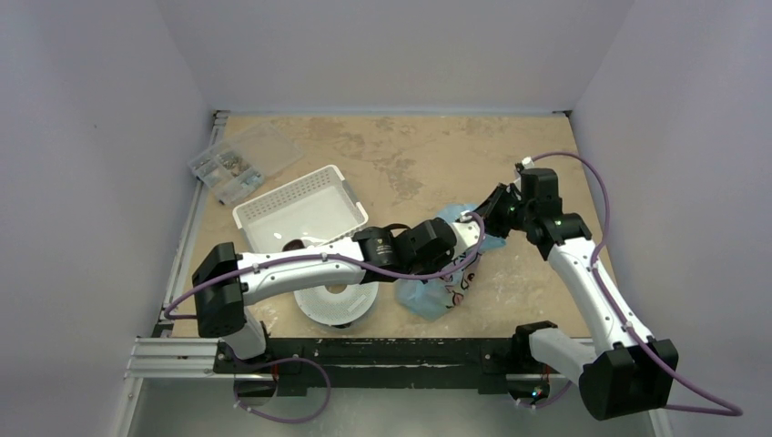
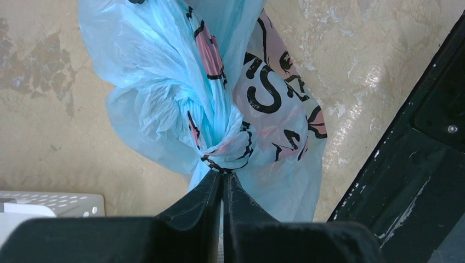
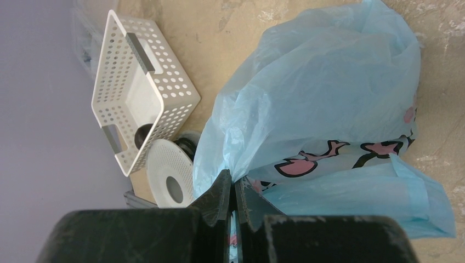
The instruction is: Take the fake fruits out of the plastic bag
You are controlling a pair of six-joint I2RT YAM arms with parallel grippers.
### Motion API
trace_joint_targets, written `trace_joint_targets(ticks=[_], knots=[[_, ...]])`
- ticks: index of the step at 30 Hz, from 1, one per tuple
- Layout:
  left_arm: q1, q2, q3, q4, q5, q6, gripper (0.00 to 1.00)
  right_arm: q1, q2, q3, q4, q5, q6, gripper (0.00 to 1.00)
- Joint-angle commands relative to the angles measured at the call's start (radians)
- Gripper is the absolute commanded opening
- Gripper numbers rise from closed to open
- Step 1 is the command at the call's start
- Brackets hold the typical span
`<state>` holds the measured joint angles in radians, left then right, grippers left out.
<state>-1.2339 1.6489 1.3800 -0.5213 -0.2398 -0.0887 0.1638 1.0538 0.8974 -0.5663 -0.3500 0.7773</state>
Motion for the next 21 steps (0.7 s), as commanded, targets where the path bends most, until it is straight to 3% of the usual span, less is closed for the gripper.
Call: trace_joint_targets(ticks=[1,8,12,21], knots=[[-0.006,-0.011,0.042,-0.009,-0.017,0.029,0.0,0.005,0.015,0.038,0.041,0.013,0.009,0.0],[-0.007,-0.056,0.011,0.022,-0.022,0.057,0.0,-0.041,0.107,0.156,-0.099,0.214,-0.114,0.0],[-0.009,-0.083,-0.01,0.046,-0.012,0.066,0.0,-0.2,0.148,0.147,-0.1,0.176,-0.177,0.0],[-0.012,-0.128,-0.036,0.076,0.009,0.07,0.0,-0.206,0.19,0.203,-0.112,0.221,-0.271,0.0]])
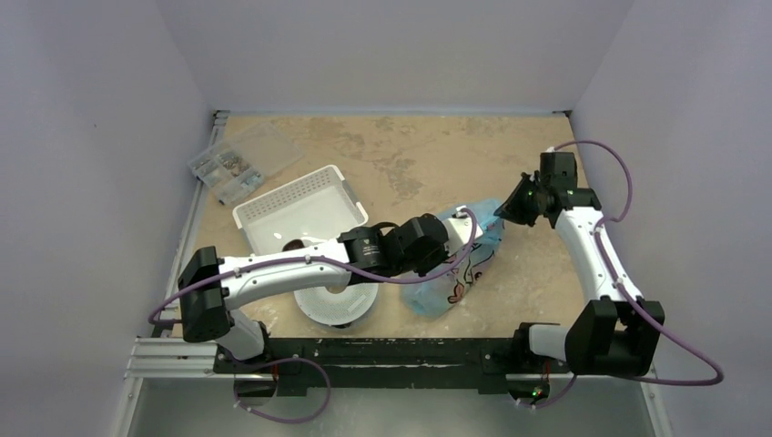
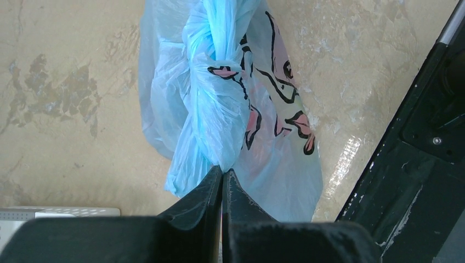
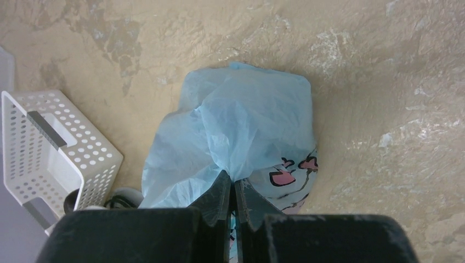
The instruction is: Take the fake fruits out of the plastic bag
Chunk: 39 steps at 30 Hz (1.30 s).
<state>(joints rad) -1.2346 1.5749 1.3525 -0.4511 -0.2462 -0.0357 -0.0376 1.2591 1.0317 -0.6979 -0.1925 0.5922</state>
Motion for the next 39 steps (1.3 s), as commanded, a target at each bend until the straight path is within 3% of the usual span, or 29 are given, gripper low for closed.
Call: trace_joint_targets(ticks=[1,4,10,17,30,35,39], knots=[[-0.011,-0.055,-0.007,0.006,0.018,0.018,0.0,-0.004,-0.02,0.068,0.017,0.061,-0.09,0.0],[-0.011,-0.055,-0.004,0.005,0.021,0.015,0.0,-0.003,-0.04,0.062,0.003,0.05,-0.1,0.0],[-0.011,-0.058,-0.003,0.002,0.011,0.017,0.0,0.013,-0.107,0.093,-0.075,0.075,-0.119,0.33],[-0.011,-0.049,0.0,-0.002,0.01,0.019,0.0,0.137,-0.166,0.08,-0.167,0.091,-0.091,0.53],[-0.011,-0.029,-0.004,0.0,0.01,0.019,0.0,0.239,-0.238,-0.076,-0.037,-0.089,0.114,0.51],[-0.011,-0.026,-0.004,0.0,0.01,0.021,0.0,0.257,-0.247,-0.098,-0.016,-0.091,0.14,0.51],[-0.011,-0.021,-0.003,0.0,0.02,0.018,0.0,0.258,-0.252,-0.107,0.005,-0.087,0.153,0.45]])
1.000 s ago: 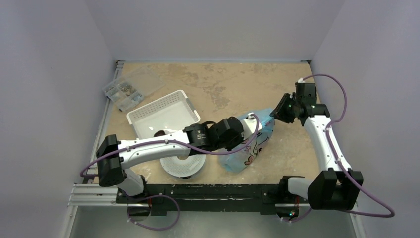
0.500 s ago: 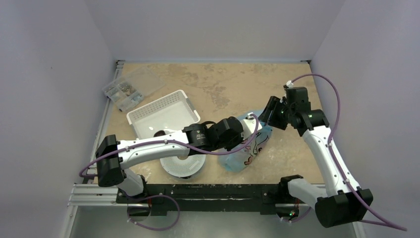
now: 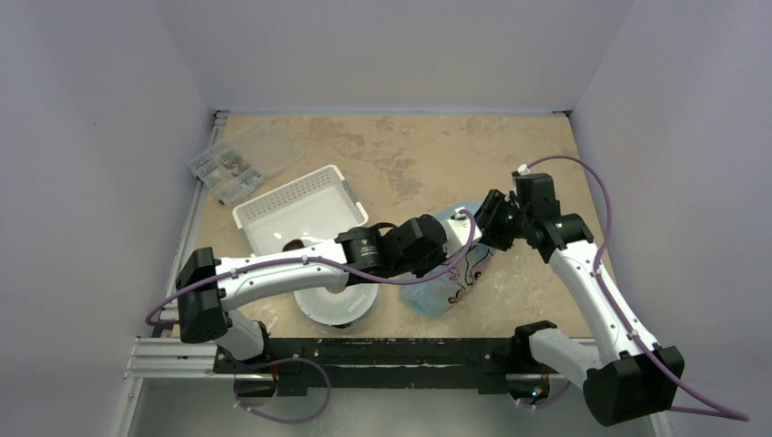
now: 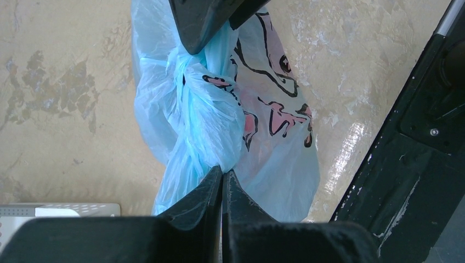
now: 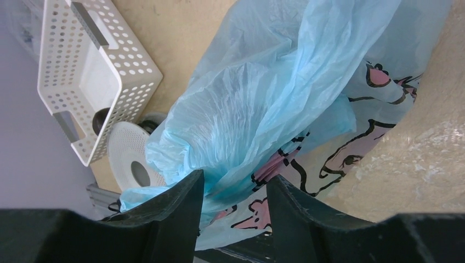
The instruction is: Take the fake fruits out of the plastic bag
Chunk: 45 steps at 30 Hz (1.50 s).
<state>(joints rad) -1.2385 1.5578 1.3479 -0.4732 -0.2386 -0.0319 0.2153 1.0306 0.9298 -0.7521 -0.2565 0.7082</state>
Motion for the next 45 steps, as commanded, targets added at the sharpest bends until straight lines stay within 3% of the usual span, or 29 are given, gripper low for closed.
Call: trace_joint_targets(ticks=[1,10,14,18,21,29,38,41,43,45], knots=[[-0.007,-0.003,0.002,0.024,0.014,0.015,0.0,0.005,-0.021,-0.004,0.059,-0.015,0.038,0.41],[-0.01,-0.009,0.0,0.025,0.038,0.016,0.0,0.002,0.004,0.051,0.113,0.084,0.117,0.0],[-0.012,-0.015,0.0,0.026,0.038,0.02,0.0,-0.018,0.095,0.191,0.026,0.247,0.029,0.0],[-0.014,-0.025,0.0,0.025,0.039,0.02,0.0,-0.129,0.143,0.254,0.017,0.389,-0.101,0.0],[-0.015,-0.038,-0.003,0.029,0.042,0.021,0.0,-0.211,0.152,0.264,0.023,0.359,-0.14,0.0],[-0.016,-0.054,0.001,0.027,0.086,-0.002,0.02,-0.205,0.113,0.238,0.094,0.158,-0.183,0.0],[-0.013,-0.105,-0.034,0.066,0.091,-0.048,0.63,-0.086,0.09,0.189,0.094,0.106,-0.211,0.0],[-0.009,-0.117,-0.032,0.052,0.12,-0.081,0.76,-0.04,0.073,0.155,0.136,0.077,-0.217,0.0],[0.01,-0.12,-0.047,0.066,0.144,-0.099,0.79,-0.026,0.054,0.137,0.166,0.05,-0.219,0.0],[0.055,-0.113,-0.078,0.106,0.224,-0.121,0.93,-0.015,0.025,0.114,0.207,0.038,-0.211,0.0]])
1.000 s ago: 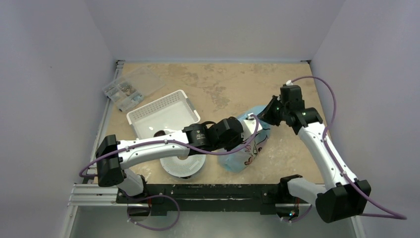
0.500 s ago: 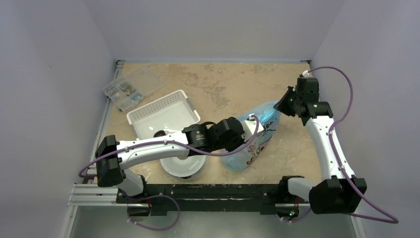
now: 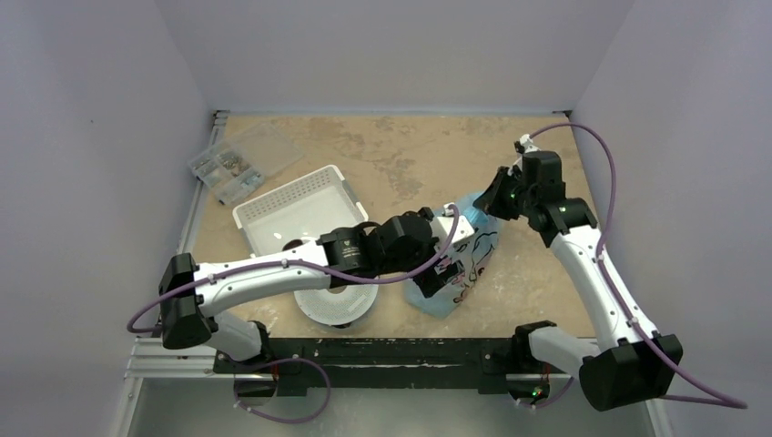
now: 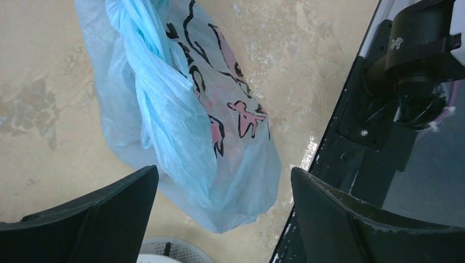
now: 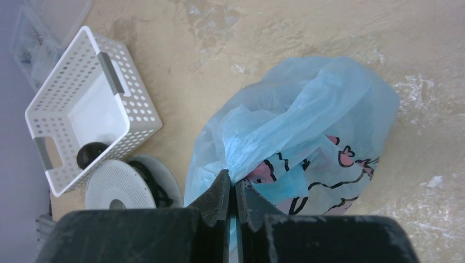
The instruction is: Take the fake fruits out of the plastic bag
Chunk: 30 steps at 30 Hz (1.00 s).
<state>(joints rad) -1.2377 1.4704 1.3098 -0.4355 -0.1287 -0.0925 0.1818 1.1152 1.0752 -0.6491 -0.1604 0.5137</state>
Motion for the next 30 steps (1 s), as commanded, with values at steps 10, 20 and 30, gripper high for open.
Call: trace_joint_targets(ticks=[10,20,30], knots=[[0.193,0.035,0.09,0.026,0.172,-0.276,0.94,0.025,-0.123,-0.059,0.129,-0.116,-0.071,0.0],[0.222,0.148,0.208,0.079,0.132,-0.439,0.65,0.025,-0.192,-0.123,0.174,-0.202,-0.075,0.0],[0.221,0.232,0.257,0.066,0.144,-0.496,0.36,0.025,-0.214,-0.115,0.173,-0.238,-0.063,0.0]])
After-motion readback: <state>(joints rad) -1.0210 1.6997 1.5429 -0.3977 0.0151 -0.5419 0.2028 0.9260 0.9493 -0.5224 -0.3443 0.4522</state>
